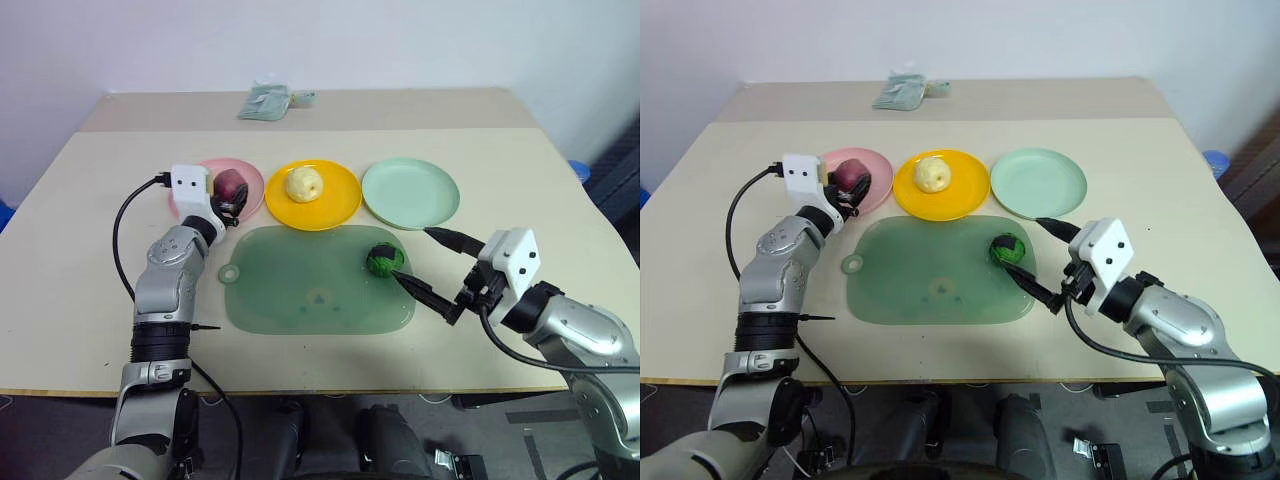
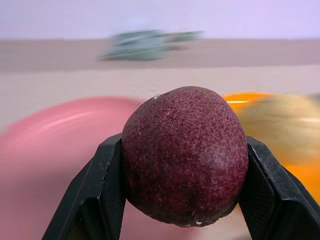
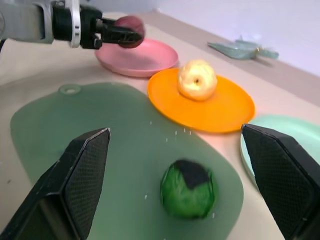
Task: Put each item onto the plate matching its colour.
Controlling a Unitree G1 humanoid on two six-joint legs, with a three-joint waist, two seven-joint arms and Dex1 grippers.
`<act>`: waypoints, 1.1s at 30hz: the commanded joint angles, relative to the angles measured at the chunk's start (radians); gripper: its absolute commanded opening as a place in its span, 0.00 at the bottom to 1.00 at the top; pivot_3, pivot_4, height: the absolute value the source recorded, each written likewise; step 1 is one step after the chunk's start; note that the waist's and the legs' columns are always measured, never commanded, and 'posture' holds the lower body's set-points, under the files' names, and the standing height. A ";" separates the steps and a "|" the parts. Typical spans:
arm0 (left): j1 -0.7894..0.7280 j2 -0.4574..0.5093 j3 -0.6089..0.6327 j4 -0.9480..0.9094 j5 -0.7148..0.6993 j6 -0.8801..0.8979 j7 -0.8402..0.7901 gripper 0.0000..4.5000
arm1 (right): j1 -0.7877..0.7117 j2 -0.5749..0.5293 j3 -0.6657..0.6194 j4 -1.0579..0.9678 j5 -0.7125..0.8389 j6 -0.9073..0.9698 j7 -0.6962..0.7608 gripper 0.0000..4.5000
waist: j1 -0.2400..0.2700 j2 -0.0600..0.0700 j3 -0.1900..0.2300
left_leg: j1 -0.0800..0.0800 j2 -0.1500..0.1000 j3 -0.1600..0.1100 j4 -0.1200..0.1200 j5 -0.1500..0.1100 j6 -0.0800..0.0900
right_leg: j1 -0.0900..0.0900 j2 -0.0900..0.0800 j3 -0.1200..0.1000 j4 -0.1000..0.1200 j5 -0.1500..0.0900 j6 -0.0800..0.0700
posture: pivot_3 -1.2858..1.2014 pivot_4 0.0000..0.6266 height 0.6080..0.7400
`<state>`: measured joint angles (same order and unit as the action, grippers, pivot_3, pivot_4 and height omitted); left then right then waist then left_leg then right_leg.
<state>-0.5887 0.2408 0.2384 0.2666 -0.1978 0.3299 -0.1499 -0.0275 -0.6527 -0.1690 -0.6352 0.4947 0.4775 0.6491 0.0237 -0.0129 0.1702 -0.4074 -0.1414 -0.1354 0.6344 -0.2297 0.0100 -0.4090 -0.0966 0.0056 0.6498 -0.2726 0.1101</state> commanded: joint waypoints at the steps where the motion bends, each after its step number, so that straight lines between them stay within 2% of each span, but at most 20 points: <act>1: -0.056 -0.015 0.045 0.066 0.005 -0.071 0.086 0.60 | -0.040 0.003 0.020 0.019 -0.012 -0.034 0.013 0.96 | 0.009 0.000 0.000 | 0.000 0.000 0.000 0.001 0.000 0.000 | 0.000 0.000 0.000 0.000 0.000 0.000 | 0.52 0.24 1.00; 4: -0.068 -0.020 0.049 0.103 -0.003 -0.080 0.101 0.84 | -0.056 0.007 0.038 0.045 -0.026 -0.053 0.023 0.96 | 0.015 -0.001 0.000 | 0.000 0.000 0.000 0.001 0.000 -0.001 | 0.000 0.000 0.000 0.000 0.000 0.001 | 0.52 0.24 1.00; 5: -0.068 -0.020 0.049 0.106 -0.005 -0.082 0.105 0.94 | -0.058 0.008 0.041 0.051 -0.028 -0.059 0.026 0.96 | 0.015 0.000 0.000 | 0.000 0.000 0.000 0.001 0.001 -0.001 | 0.000 0.000 0.000 0.000 0.000 0.001 | 0.52 0.24 1.00; 6: -0.067 -0.015 0.044 0.098 -0.007 -0.081 0.099 0.98 | -0.059 0.008 0.042 0.058 -0.031 -0.065 0.028 0.96 | 0.016 -0.001 0.000 | 0.000 0.000 0.000 0.001 0.001 -0.001 | 0.000 0.000 0.000 0.000 0.000 0.001 | 0.52 0.24 1.00; 8: -0.061 -0.008 0.038 0.081 -0.011 -0.078 0.088 0.98 | -0.059 0.009 0.043 0.066 -0.034 -0.074 0.030 0.96 | 0.016 -0.001 0.000 | -0.001 0.000 0.000 0.002 0.001 -0.001 | 0.000 0.000 0.000 0.000 0.000 0.001 | 0.52 0.24 1.00; 11: -0.012 0.015 0.024 -0.029 -0.063 -0.047 -0.016 0.98 | -0.064 0.024 0.059 0.081 -0.040 -0.077 0.026 0.96 | 0.013 -0.001 0.000 | -0.001 0.000 0.000 0.002 0.001 -0.001 | 0.000 0.000 0.000 0.000 0.000 0.001 | 0.52 0.24 1.00; 15: 0.137 0.087 -0.010 -0.264 -0.211 0.031 -0.275 0.98 | -0.105 0.056 0.107 0.141 -0.077 -0.046 -0.016 0.96 | -0.004 0.000 0.000 | -0.001 0.000 0.001 0.001 0.001 -0.002 | -0.001 0.000 0.000 0.000 0.000 0.001 | 0.52 0.24 1.00; 20: 0.343 0.276 -0.028 -0.474 -0.386 0.082 -0.658 0.98 | -0.166 0.107 0.173 0.238 -0.112 -0.047 -0.022 0.96 | -0.016 0.000 -0.001 | 0.000 0.001 0.001 0.000 0.001 -0.002 | -0.001 0.000 0.001 0.000 0.000 0.000 | 0.52 0.24 1.00; 23: 0.396 0.361 -0.013 -0.514 -0.460 0.103 -0.798 0.98 | -0.201 0.130 0.196 0.305 -0.135 -0.064 -0.019 0.96 | -0.012 0.001 0.000 | 0.000 0.001 0.001 -0.002 -0.001 0.001 | -0.002 0.000 0.001 0.000 0.001 -0.001 | 0.52 0.24 1.00; 28: 0.459 0.482 -0.005 -0.548 -0.505 0.077 -1.009 0.98 | -0.242 0.151 0.230 0.428 -0.188 -0.111 -0.003 0.96 | -0.011 0.002 0.000 | 0.000 0.000 0.001 -0.002 -0.002 0.002 | -0.001 0.000 0.001 -0.001 0.001 -0.001 | 0.52 0.24 1.00; 33: 0.502 0.530 0.002 -0.564 -0.500 0.045 -1.077 0.98 | -0.249 0.157 0.248 0.480 -0.204 -0.127 0.026 0.96 | -0.013 0.004 0.000 | 0.000 0.001 0.001 -0.004 -0.001 0.002 | -0.002 0.000 0.001 -0.001 0.001 -0.001 | 0.52 0.24 1.00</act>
<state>-0.0894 0.7638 0.2173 -0.2603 -0.6795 0.3985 -1.2114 -0.2598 -0.4990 0.0778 -0.1404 0.2951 0.3777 0.6654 0.0106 -0.0093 0.1706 -0.4074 -0.1406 -0.1347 0.6307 -0.2311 0.0121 -0.4114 -0.0965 0.0070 0.6489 -0.2720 0.1088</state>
